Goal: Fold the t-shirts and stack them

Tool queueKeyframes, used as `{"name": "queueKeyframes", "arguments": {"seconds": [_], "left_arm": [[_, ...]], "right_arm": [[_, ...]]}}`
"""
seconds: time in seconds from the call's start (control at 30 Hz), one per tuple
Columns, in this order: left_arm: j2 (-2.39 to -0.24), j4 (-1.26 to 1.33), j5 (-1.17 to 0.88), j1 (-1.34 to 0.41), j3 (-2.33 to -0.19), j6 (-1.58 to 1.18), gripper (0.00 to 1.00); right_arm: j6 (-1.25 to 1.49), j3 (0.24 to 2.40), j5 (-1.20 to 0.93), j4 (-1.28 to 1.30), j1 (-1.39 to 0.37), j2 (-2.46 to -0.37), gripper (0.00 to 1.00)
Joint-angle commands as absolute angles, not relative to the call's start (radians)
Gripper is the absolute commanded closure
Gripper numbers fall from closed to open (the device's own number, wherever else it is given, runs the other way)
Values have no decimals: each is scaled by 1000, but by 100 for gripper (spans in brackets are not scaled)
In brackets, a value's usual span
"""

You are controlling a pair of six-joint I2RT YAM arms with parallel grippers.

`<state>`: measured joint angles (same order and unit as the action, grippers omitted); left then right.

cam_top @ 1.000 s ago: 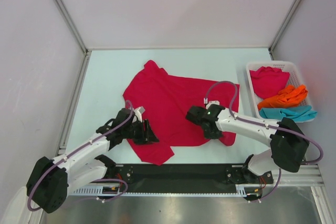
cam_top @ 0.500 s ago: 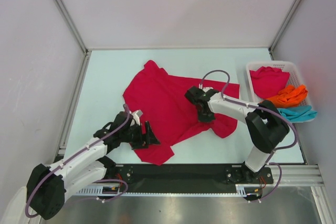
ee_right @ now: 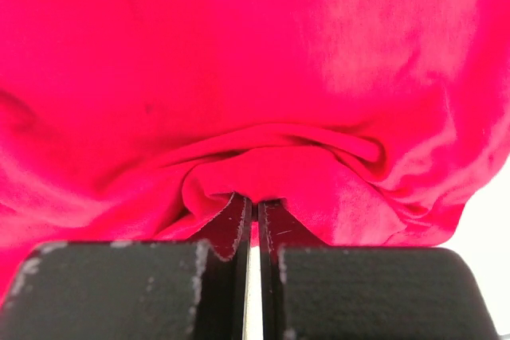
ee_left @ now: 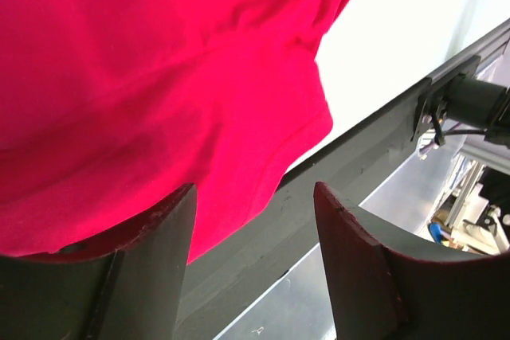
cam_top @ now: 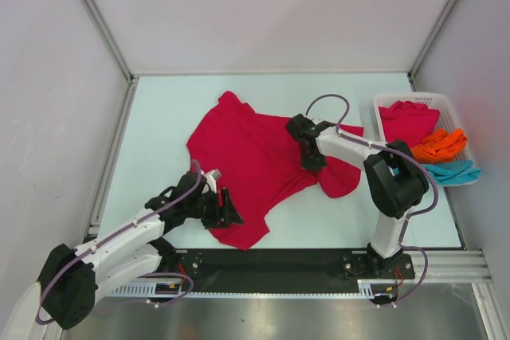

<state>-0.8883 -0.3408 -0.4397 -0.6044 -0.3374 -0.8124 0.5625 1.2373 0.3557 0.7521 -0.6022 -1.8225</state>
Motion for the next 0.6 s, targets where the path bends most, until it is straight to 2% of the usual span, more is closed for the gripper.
{"name": "queueKeyframes", "arguments": {"seconds": [0.0,0.47,0.5,0.53,0.57], "left_arm": [[-903,-282,-425,-630,-304,-844,34],[-1038,-244,-362,-778,-330,-850,35],[-1048,-241,-356,-782,-333,-850,38],[-1055,-239,-351,-784,-334,-850,62],[-1064,-232,-353,-788,-334,-850,76]], "right_arm": [[535,1307,353,726,-594,-1845,100],[506,1410,348,739,-563,-1894,100],[505,1413,350,741,-561,-1894,100],[505,1414,350,741,-561,-1896,100],[503,1414,350,742,-560,-1891,100]]}}
